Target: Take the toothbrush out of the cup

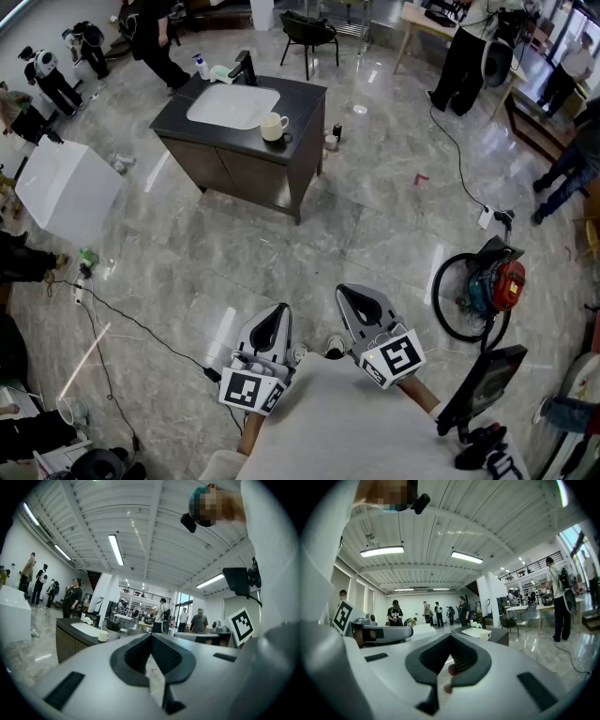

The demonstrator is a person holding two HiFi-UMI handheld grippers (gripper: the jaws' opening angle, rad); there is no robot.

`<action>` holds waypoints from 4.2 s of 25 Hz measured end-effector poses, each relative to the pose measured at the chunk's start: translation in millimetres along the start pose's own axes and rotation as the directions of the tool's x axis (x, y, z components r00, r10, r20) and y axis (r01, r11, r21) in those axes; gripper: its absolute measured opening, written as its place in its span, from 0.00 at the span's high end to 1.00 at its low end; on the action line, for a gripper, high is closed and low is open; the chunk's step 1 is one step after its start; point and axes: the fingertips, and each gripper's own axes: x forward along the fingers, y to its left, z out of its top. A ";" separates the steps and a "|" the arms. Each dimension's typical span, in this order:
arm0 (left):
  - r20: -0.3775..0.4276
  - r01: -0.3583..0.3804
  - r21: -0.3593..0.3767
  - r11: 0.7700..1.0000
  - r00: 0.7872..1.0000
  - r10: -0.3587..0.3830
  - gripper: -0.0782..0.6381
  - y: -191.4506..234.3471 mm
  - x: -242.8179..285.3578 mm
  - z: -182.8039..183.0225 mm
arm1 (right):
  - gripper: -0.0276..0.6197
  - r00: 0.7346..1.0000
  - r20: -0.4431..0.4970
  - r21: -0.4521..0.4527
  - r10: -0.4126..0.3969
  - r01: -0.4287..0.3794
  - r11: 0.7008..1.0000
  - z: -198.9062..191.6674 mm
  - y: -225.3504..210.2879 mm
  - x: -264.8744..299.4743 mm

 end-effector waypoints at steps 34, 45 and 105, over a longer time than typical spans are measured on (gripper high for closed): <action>-0.007 0.054 0.002 0.999 0.999 -0.054 0.89 12.3 -18.1 5.5 | 0.95 0.999 0.024 0.062 0.022 -0.024 0.998 2.5 30.1 4.7; -0.003 0.061 0.002 0.998 0.998 -0.061 0.89 33.2 -30.7 0.2 | 0.95 1.000 0.018 0.025 -0.016 0.016 1.000 -4.8 47.5 17.3; -0.073 -0.074 -0.039 0.996 0.995 0.071 0.89 282.6 353.0 61.4 | 0.95 0.994 -0.074 0.089 0.076 -0.069 0.994 56.5 -246.5 382.5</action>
